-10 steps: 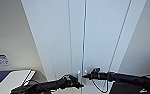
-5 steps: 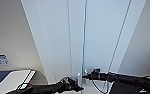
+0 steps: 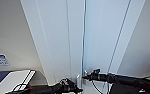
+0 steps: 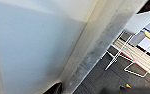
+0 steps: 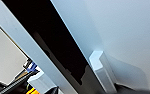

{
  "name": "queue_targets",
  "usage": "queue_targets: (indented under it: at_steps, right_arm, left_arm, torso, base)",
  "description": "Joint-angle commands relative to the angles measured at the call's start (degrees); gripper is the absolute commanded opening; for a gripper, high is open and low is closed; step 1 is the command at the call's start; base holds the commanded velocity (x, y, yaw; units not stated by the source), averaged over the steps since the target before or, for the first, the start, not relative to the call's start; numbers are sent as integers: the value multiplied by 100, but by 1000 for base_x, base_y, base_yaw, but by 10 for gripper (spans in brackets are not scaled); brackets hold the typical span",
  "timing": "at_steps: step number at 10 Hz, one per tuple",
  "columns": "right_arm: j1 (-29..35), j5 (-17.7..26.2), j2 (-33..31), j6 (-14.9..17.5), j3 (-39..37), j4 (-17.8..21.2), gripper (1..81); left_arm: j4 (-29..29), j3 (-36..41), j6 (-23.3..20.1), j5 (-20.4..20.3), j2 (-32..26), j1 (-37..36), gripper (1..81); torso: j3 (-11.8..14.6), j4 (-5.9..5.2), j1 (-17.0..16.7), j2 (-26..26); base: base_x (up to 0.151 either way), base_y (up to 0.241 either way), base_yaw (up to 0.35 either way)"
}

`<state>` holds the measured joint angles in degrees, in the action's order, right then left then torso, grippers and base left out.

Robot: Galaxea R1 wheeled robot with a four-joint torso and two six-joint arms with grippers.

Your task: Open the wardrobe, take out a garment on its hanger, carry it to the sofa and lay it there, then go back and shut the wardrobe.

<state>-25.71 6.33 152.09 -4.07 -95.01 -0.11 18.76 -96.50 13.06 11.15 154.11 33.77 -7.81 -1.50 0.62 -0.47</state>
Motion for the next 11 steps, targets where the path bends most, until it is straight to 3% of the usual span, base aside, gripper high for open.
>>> queue_targets:
  at_steps: [1,11]
  right_arm:
    - [491,422,343,-208,766,187,811]
    - [27,440,114,-120,1460,169,811]
  left_arm:
    - [-189,1168,-5,-245,314,-568,811]
    - [23,2161,-5,-237,-389,-164,811]
  torso:
    - [0,0,0,0]
    - [0,0,0,0]
  base:
    - [0,0,0]
    - [0,0,0]
